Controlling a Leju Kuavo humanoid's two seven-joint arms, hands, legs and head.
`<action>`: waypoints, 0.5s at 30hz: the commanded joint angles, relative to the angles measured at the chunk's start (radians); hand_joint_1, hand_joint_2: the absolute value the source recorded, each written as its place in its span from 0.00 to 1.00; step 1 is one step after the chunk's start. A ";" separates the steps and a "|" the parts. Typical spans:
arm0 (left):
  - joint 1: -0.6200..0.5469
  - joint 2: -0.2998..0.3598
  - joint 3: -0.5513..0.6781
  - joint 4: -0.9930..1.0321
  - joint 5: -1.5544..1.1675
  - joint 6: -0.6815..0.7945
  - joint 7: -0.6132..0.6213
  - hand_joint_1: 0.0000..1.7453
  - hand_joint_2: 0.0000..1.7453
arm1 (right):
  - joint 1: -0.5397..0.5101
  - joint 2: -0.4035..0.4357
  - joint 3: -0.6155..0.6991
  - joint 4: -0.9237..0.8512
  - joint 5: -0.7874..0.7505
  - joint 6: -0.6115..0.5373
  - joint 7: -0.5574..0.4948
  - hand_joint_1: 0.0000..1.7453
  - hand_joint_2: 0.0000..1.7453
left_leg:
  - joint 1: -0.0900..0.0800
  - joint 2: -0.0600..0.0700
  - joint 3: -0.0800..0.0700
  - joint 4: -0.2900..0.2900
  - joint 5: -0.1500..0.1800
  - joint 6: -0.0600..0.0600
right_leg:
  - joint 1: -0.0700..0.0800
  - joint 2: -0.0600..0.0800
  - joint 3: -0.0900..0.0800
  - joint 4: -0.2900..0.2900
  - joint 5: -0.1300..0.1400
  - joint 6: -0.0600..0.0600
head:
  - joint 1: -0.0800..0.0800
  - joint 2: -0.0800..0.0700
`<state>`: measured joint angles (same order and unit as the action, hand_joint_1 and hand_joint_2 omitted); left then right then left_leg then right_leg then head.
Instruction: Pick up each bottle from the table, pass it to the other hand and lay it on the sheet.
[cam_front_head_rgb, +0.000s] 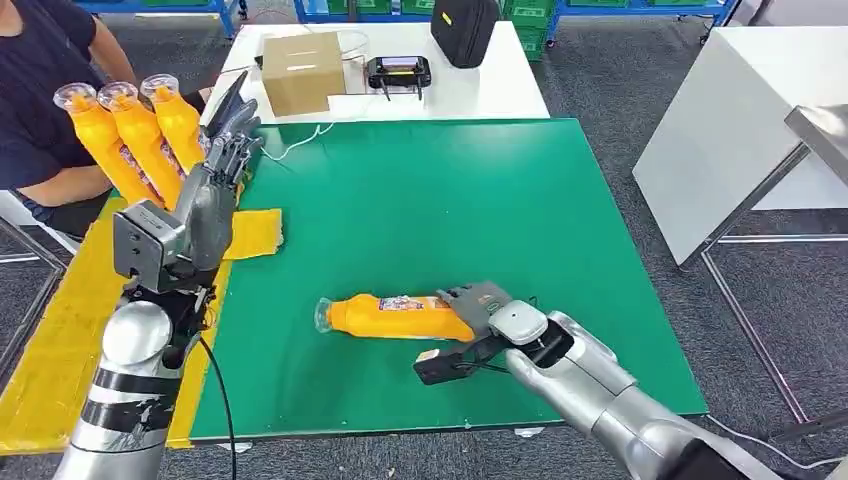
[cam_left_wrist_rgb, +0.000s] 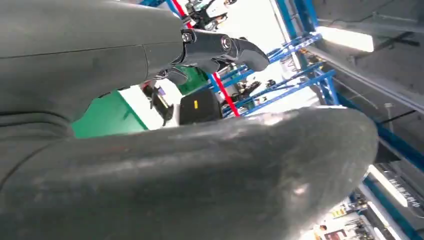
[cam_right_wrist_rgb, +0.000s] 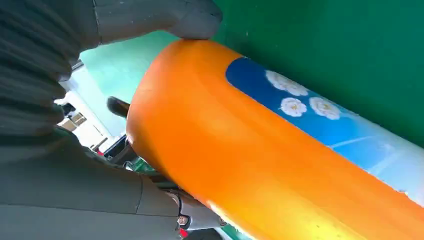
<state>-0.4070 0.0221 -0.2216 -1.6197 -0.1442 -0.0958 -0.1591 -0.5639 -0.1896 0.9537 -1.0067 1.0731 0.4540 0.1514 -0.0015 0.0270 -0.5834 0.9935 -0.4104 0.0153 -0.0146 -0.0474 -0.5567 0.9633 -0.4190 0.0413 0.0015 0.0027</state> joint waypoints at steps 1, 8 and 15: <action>-0.042 -0.003 -0.036 0.059 0.001 0.004 0.016 0.00 0.00 | 0.159 -0.038 0.047 0.082 0.009 0.049 0.020 1.00 1.00 | 0.003 -0.011 -0.002 -0.004 0.004 -0.001 | 0.003 -0.005 0.002 -0.006 0.002 -0.002 | 0.000 0.000; -0.044 0.003 -0.033 0.117 0.001 0.010 -0.025 0.00 0.00 | 0.139 -0.013 0.046 0.164 0.013 0.016 0.005 1.00 1.00 | 0.003 -0.009 -0.001 -0.002 0.003 -0.001 | 0.002 -0.004 0.003 -0.004 0.001 -0.002 | 0.000 0.000; -0.046 -0.002 -0.038 0.079 0.004 0.006 0.000 0.00 0.00 | 0.174 -0.030 0.022 0.127 0.006 0.021 0.021 1.00 1.00 | 0.003 -0.011 0.001 0.000 0.001 -0.001 | 0.003 -0.006 0.005 -0.003 -0.001 -0.002 | 0.000 0.000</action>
<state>-0.4191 0.0221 -0.2239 -1.5885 -0.1438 -0.0847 -0.1770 -0.5611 -0.1827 0.9564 -0.9888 1.0845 0.4482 0.1541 -0.0014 0.0269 -0.5694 0.9934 -0.4158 0.0154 -0.0153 -0.0475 -0.5432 0.9629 -0.4242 0.0411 0.0015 0.0027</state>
